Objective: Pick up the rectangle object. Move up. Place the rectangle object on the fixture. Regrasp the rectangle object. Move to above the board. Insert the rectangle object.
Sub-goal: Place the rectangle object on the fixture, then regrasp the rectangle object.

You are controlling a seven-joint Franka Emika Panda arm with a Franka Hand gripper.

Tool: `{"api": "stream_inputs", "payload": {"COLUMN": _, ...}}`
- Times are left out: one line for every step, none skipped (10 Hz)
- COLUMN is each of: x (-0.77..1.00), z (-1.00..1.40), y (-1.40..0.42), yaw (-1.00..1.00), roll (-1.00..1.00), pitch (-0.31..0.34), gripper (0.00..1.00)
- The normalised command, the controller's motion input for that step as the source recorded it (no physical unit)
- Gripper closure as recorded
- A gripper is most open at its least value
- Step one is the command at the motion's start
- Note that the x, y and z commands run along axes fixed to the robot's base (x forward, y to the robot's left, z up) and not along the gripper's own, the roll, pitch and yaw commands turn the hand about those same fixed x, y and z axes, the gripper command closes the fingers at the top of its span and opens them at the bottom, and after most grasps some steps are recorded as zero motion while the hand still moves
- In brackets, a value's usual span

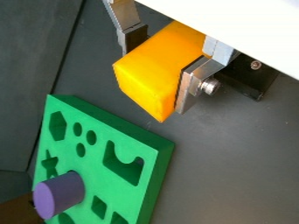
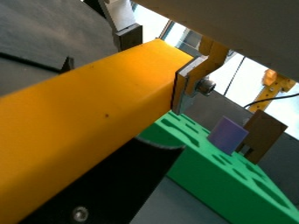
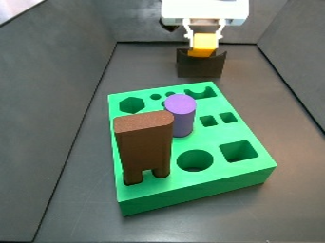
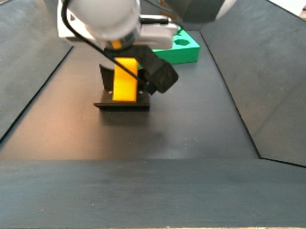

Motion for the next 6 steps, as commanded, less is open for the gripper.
{"api": "stream_inputs", "payload": {"x": 0.06, "z": -0.21, "y": 0.01, "yaw": 0.07, "roll": -0.05, "pitch": -0.050, "gripper": 1.00}}
{"api": "stream_inputs", "payload": {"x": 0.00, "z": 0.00, "y": 0.00, "yaw": 0.00, "roll": 0.00, "pitch": 0.000, "gripper": 0.00}}
{"api": "stream_inputs", "payload": {"x": 0.00, "z": 1.00, "y": 0.00, "yaw": 0.01, "roll": 0.03, "pitch": 0.019, "gripper": 0.00}}
{"api": "stream_inputs", "payload": {"x": 0.00, "z": 1.00, "y": 0.00, "yaw": 0.02, "roll": 0.04, "pitch": 0.019, "gripper": 0.00}}
{"api": "stream_inputs", "payload": {"x": -0.02, "z": 1.00, "y": 0.00, "yaw": 0.02, "roll": 0.05, "pitch": 0.035, "gripper": 0.00}}
{"api": "stream_inputs", "payload": {"x": -0.03, "z": 1.00, "y": 0.00, "yaw": 0.02, "roll": 0.06, "pitch": 0.041, "gripper": 0.00}}
